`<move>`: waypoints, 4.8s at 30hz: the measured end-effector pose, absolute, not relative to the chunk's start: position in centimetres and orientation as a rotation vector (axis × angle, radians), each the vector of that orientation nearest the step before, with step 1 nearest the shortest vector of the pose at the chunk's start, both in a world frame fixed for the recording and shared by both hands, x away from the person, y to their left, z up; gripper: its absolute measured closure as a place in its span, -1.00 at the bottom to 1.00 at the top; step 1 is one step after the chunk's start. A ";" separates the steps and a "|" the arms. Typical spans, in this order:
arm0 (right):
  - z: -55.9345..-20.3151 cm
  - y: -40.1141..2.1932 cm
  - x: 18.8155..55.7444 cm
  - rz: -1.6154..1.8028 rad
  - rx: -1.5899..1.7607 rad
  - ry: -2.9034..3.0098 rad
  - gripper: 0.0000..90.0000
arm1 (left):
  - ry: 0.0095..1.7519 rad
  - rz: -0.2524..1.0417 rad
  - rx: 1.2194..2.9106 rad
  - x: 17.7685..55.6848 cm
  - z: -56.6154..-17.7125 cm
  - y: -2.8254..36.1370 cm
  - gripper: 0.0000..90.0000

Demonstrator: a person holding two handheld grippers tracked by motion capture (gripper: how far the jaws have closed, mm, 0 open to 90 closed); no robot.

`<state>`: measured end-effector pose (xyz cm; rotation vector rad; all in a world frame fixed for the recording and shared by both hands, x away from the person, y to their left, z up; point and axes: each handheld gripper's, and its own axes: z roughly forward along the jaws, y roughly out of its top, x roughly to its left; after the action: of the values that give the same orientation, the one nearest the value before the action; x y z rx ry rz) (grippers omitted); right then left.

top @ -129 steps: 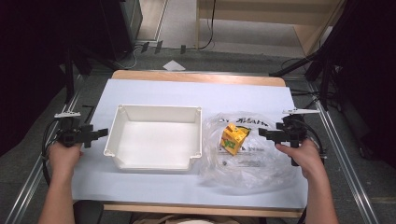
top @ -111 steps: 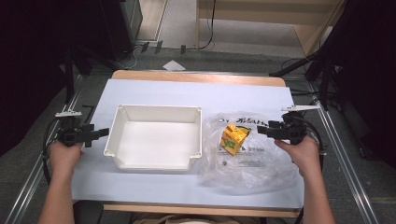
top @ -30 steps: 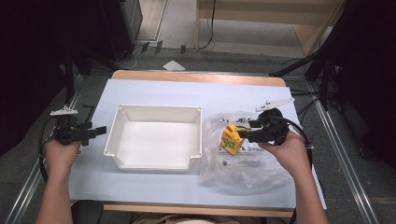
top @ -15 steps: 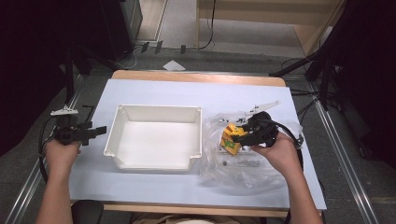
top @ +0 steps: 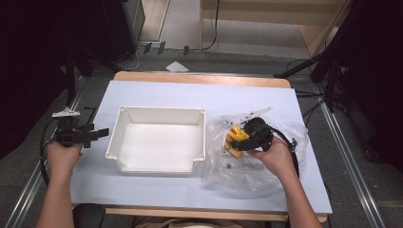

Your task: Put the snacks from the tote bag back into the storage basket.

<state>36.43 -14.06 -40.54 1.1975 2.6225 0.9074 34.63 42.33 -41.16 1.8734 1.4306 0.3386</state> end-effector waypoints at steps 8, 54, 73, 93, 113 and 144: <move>-41.7 -13.3 36.7 0.884 1.185 2.632 -0.03 | 1.432 0.335 1.882 34.7 -41.2 42.2 -0.50; -40.5 -13.7 36.6 0.881 1.140 2.597 0.16 | 1.435 0.326 1.882 34.8 -41.3 42.2 -0.50; -38.2 -14.5 35.9 0.932 1.116 2.553 0.16 | 1.441 0.322 1.880 34.8 -41.3 42.4 -0.50; -35.7 -12.9 35.7 0.993 0.993 2.577 0.16 | 1.438 0.317 1.884 34.3 -41.4 42.4 -0.50; -32.9 -10.6 36.0 1.031 0.900 2.592 0.16 | 1.444 0.304 1.880 34.1 -41.6 42.5 -0.50; -30.2 -6.1 39.0 1.109 0.779 2.671 0.17 | 1.441 0.289 1.899 34.3 -41.8 42.2 -0.50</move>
<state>38.97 -6.09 -30.17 0.7787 2.6712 1.1085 34.33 42.23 -41.82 1.8991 1.4412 0.2888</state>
